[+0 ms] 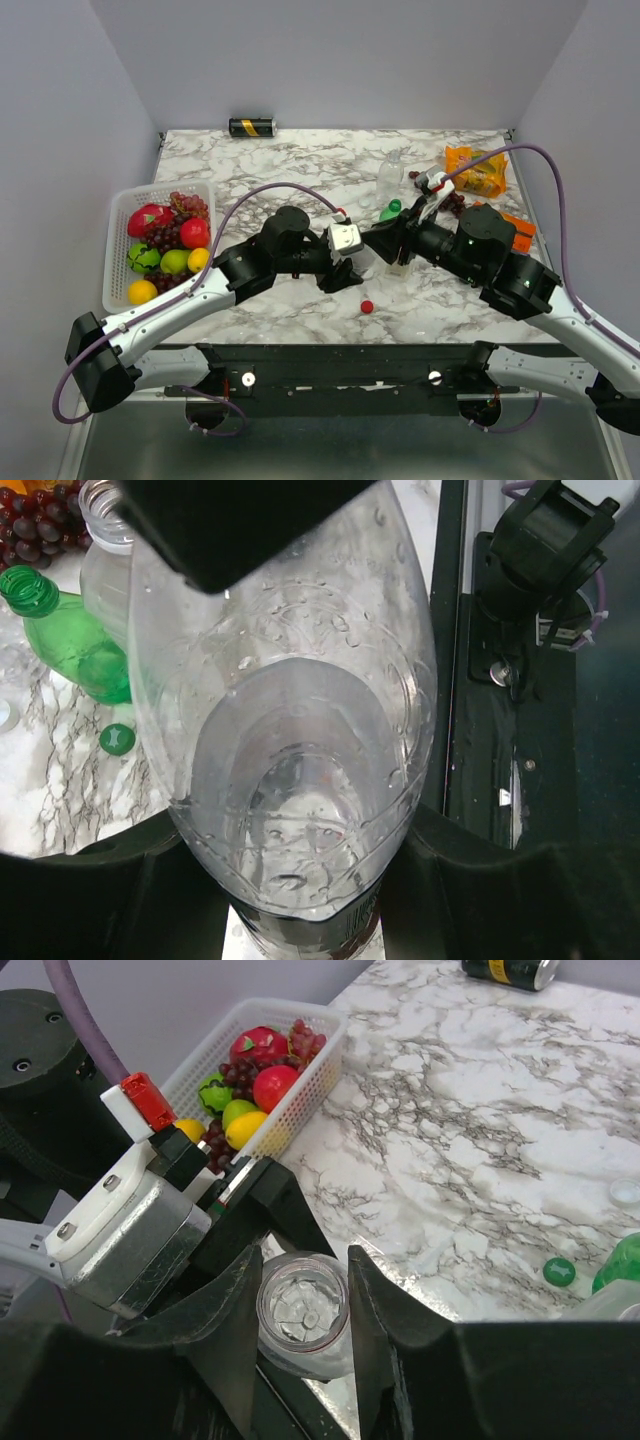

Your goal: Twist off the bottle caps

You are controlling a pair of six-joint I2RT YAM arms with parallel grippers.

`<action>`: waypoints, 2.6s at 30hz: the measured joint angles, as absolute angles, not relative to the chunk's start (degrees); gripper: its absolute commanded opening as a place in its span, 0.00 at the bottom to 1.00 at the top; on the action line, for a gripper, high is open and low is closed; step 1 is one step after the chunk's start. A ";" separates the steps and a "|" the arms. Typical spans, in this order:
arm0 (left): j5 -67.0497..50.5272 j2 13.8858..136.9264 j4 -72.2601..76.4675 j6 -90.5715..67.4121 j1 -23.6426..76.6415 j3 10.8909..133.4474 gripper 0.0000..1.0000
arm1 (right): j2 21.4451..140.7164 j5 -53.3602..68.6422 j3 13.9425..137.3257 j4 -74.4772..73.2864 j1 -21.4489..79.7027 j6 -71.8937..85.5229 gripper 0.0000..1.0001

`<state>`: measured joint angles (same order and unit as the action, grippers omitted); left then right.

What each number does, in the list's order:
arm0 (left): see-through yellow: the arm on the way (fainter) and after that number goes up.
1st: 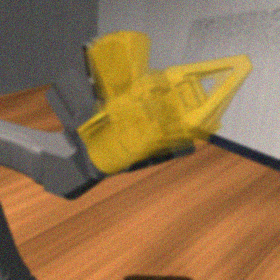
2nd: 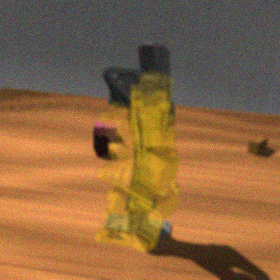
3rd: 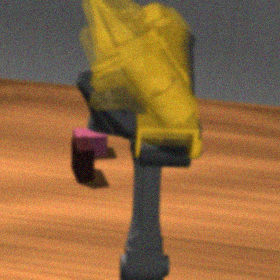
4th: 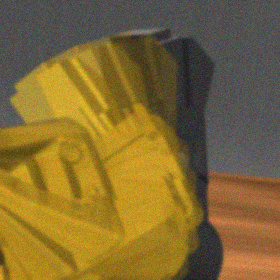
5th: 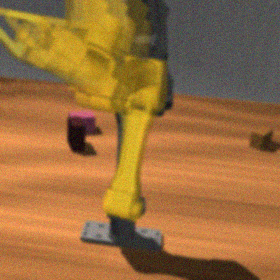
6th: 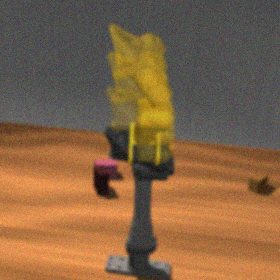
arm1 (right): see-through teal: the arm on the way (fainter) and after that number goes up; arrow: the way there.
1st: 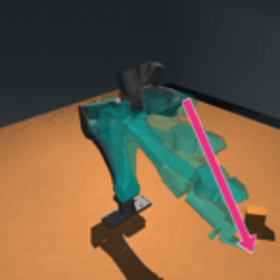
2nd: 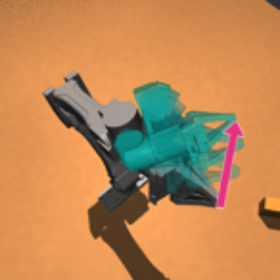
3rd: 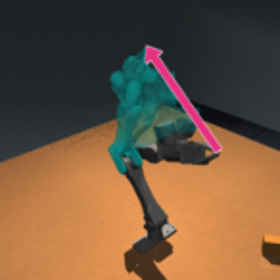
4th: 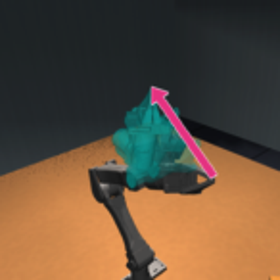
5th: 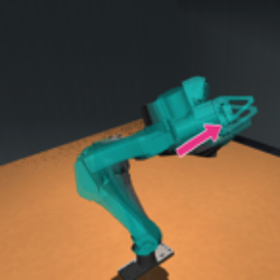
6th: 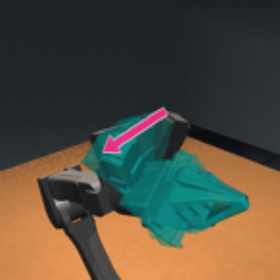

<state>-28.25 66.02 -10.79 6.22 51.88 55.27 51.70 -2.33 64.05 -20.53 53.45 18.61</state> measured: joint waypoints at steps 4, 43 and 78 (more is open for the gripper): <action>-28.18 66.02 -11.51 6.17 51.88 55.24 0.48 | 51.57 -2.15 63.51 -20.38 53.39 18.63 0.01; -20.93 61.19 -9.98 2.31 42.39 55.99 0.99 | 44.64 -29.15 37.89 -26.68 50.87 19.03 0.01; -13.56 61.58 -9.98 -0.97 41.19 55.99 0.99 | 33.08 -26.09 40.66 -25.34 50.87 18.83 0.96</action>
<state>-13.56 61.58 -9.98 -0.97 41.19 55.99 33.08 -26.09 40.66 -25.34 50.87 18.83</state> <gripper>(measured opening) 0.988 0.936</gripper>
